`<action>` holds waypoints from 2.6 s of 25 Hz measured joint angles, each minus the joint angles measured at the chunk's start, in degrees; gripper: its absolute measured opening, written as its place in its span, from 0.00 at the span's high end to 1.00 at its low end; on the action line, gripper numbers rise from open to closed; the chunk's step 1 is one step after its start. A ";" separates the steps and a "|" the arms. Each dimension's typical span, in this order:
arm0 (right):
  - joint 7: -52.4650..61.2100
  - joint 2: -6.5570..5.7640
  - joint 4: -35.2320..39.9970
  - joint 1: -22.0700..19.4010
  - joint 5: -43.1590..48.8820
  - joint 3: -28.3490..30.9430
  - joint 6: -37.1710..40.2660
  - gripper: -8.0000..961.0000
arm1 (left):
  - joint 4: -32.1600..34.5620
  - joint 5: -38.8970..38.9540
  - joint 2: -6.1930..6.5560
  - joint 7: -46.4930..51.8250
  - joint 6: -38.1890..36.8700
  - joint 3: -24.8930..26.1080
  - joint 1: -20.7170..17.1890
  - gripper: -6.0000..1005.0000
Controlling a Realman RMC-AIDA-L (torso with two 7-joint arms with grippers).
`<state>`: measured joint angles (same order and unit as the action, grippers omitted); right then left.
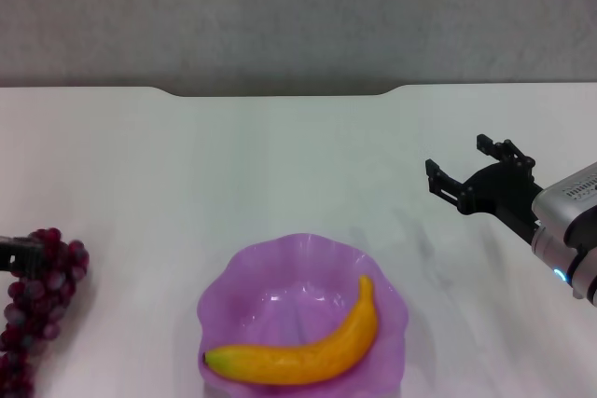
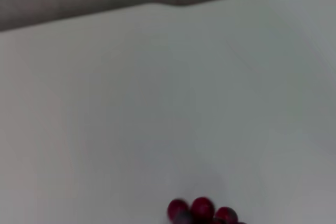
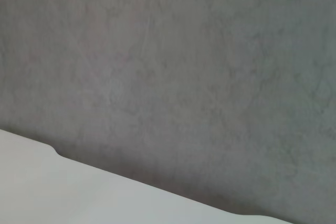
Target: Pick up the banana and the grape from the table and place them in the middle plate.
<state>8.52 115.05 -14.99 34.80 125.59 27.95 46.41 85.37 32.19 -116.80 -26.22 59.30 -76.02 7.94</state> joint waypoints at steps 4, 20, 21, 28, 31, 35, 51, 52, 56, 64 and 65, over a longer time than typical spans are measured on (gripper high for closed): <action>-0.14 0.00 0.12 0.00 0.00 -0.03 -0.03 0.08 | 2.47 1.25 0.00 -0.24 -1.61 -0.05 -1.87 0.85; -0.70 0.00 0.16 -0.22 0.00 -0.09 -0.21 0.08 | 15.98 20.07 -0.06 -10.08 -8.62 4.08 -13.30 0.86; -0.70 0.00 0.20 -0.23 0.00 -0.09 -0.23 0.08 | 16.99 22.33 -0.06 -11.38 -8.50 4.72 -14.08 0.86; -0.72 0.00 0.53 -0.26 0.00 -0.09 -0.42 0.08 | 21.63 36.18 -0.09 -21.42 -5.97 5.97 -17.45 0.86; -0.80 0.00 0.60 -0.24 0.00 -0.09 -0.44 0.08 | 21.81 42.99 -0.09 -25.51 -2.54 7.14 -17.46 0.86; -0.87 0.00 0.61 -0.11 0.00 -0.09 -0.45 0.08 | 21.40 50.26 -0.19 -29.55 0.34 7.05 -17.00 0.86; -3.52 0.00 0.56 0.07 -0.44 0.79 -0.36 0.08 | 13.82 62.98 -0.32 -48.91 0.59 -3.88 -17.41 0.87; -3.59 0.00 0.56 0.13 -0.44 0.82 -0.36 0.08 | 13.78 63.07 -0.32 -49.66 0.51 -4.44 -17.44 0.87; -3.64 0.00 0.58 0.20 -0.44 0.83 -0.39 0.08 | 12.34 65.13 -0.32 -54.94 0.12 -6.98 -17.82 0.87; -3.67 0.00 0.75 0.34 -0.44 0.79 -0.43 0.08 | 9.41 66.47 -0.21 -59.96 0.06 -12.49 -16.07 0.87; -3.67 0.00 0.76 0.40 -0.44 0.79 -0.42 0.08 | 8.86 66.49 -0.20 -60.56 -0.03 -13.07 -15.73 0.87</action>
<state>4.85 115.05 -14.23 35.20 125.16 28.74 45.98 94.23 98.69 -117.00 -86.78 59.27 -89.09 -7.79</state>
